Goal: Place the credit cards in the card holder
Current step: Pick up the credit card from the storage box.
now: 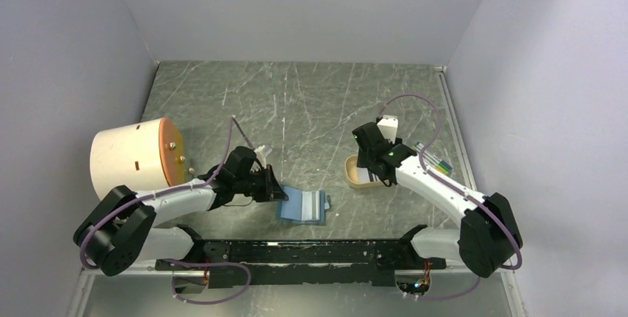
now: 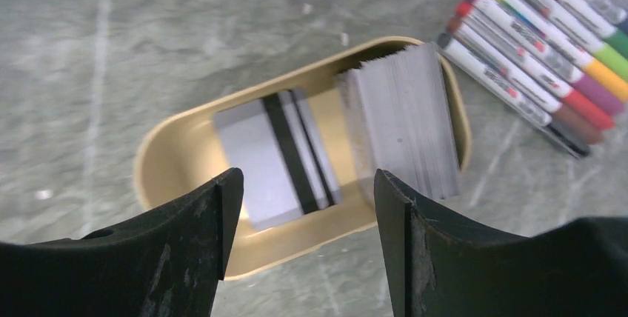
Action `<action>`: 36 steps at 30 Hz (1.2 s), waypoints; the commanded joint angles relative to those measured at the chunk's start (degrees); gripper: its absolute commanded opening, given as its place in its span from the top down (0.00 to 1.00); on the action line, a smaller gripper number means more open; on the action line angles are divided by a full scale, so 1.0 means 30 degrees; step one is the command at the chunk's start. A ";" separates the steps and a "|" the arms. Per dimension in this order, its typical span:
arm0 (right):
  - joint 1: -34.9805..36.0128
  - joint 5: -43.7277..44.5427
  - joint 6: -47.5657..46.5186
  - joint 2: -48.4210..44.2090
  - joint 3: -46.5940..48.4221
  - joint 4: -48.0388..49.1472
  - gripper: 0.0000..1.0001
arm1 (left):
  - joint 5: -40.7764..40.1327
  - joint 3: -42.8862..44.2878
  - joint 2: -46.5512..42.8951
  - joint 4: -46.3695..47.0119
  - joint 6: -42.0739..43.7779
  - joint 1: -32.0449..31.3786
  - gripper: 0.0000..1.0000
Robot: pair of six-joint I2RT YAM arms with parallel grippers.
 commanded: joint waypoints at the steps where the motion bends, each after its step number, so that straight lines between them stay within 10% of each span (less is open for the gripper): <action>1: -0.0639 0.1451 -0.0297 0.0913 0.0943 -0.2000 0.31 | 0.1408 0.1017 0.0265 -0.0603 0.1519 0.0199 0.91; 36: -0.2213 0.4415 -0.0119 0.6198 0.3192 -0.3361 0.27 | 0.4570 0.0748 0.1305 0.1444 0.1810 0.0780 0.91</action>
